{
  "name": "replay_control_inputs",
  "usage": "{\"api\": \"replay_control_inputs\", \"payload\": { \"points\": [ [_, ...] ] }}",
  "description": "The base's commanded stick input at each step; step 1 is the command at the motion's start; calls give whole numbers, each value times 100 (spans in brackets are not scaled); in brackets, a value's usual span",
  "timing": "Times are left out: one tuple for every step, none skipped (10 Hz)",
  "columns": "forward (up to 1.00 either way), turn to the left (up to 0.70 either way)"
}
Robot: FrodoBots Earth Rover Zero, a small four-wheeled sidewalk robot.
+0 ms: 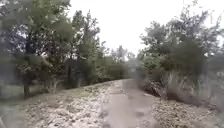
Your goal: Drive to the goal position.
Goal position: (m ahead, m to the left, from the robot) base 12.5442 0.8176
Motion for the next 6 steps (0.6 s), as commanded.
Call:
{"api": "replay_control_inputs", "payload": {
  "points": [
    [45,0],
    [45,0],
    [45,0],
    [45,0],
    [45,0],
    [45,0]
  ]
}}
